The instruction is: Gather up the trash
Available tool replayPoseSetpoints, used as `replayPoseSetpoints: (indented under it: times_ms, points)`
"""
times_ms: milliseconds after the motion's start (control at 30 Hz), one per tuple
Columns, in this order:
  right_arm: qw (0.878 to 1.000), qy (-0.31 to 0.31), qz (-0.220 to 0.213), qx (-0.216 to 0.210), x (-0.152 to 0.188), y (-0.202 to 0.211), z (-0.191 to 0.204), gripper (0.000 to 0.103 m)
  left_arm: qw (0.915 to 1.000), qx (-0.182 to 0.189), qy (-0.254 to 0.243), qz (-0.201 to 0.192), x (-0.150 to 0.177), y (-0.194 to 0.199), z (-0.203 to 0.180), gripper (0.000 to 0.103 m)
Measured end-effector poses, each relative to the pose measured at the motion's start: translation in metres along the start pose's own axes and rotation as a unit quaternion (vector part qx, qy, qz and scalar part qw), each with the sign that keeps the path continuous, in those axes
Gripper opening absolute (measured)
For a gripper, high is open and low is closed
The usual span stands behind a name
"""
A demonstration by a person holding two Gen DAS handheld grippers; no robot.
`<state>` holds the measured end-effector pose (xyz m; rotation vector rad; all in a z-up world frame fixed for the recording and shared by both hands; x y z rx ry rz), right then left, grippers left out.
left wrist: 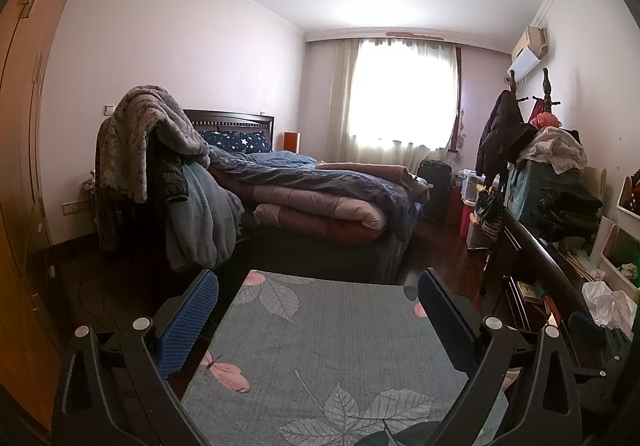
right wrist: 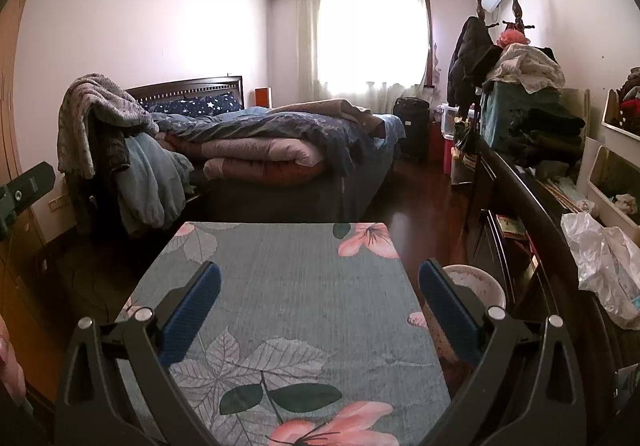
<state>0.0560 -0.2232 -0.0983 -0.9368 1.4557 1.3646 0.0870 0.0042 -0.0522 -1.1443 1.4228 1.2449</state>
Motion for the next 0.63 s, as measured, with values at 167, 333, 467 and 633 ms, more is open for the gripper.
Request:
replayPoseSetpoints:
  times_ms: [167,333,467,633]
  points:
    - [1.0,0.0,0.0,0.0,0.0,0.0,0.0,0.099,1.0,-0.003,0.001,-0.002,-0.001,-0.001,0.001,0.099]
    - [1.0,-0.001,0.003,0.002,0.003,-0.002,-0.002,0.099,0.9999,-0.009,0.008,-0.001,0.001,-0.006,0.004,0.099]
    - [1.0,-0.001,0.003,0.003,0.004,-0.003,-0.002,0.099,0.9998,-0.007,0.013,0.011,0.004,-0.011,0.006,0.099]
    - [1.0,-0.001,0.004,0.003,0.004,-0.003,-0.002,0.099,0.9998,-0.007,0.017,0.01,0.005,-0.012,0.008,0.099]
Point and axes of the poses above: each gripper's, at about its wrist camera, not at the fingertips, and y roughly against the way its jaws point, z to its left, x to its underside, the point moved 8 cm from there along -y, roughly the way its jaws point, and after that the axes turned 6 degrees about -z, right-handed, at the moved point
